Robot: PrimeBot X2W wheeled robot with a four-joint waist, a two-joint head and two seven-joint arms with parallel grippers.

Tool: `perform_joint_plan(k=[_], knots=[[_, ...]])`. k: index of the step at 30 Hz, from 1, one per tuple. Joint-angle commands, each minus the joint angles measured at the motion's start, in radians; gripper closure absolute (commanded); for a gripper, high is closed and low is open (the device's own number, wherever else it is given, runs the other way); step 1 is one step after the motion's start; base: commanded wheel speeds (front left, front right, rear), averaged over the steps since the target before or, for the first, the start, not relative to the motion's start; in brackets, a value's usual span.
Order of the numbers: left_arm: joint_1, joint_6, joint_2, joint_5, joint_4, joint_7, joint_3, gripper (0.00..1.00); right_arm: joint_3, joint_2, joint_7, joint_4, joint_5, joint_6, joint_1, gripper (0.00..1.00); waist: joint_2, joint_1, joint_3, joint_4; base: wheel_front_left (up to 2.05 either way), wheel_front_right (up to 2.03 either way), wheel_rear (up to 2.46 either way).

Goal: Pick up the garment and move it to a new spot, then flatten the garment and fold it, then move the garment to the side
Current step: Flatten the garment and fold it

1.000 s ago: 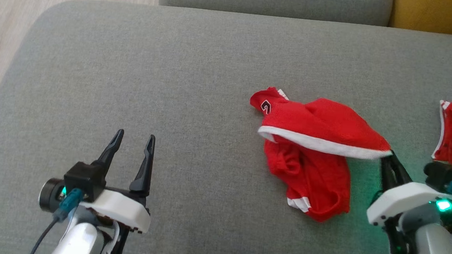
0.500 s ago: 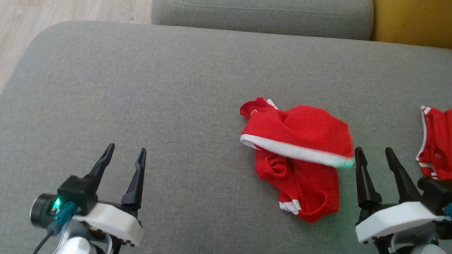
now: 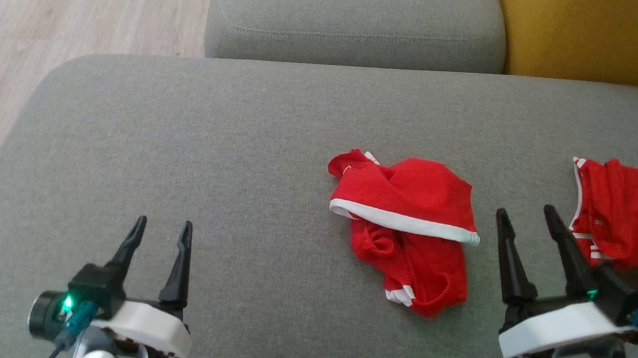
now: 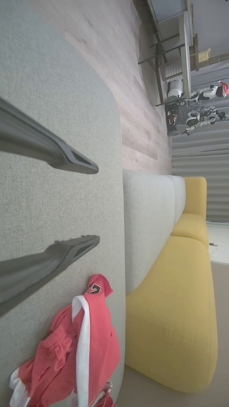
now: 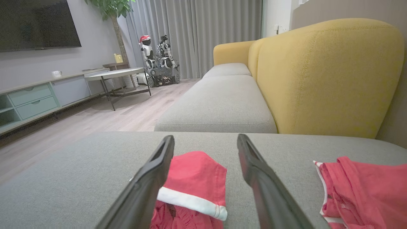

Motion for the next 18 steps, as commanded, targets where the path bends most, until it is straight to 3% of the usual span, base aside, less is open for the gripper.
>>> perform_joint_plan(k=[1,18], knots=[[-0.035,0.01,0.023,-0.01,-0.042,0.002,0.038,0.0,0.029,0.002,0.002,-0.043,-0.006,-0.001,-0.02,0.0,-0.0001,0.0,-0.003,-0.002,0.0,0.0,0.0],[-0.031,0.022,0.033,-0.013,-0.063,0.02,0.024,0.0,0.034,0.011,0.009,-0.048,-0.005,-0.001,-0.005,0.0,-0.0001,0.0,-0.004,0.0,0.0,0.0,0.0]])
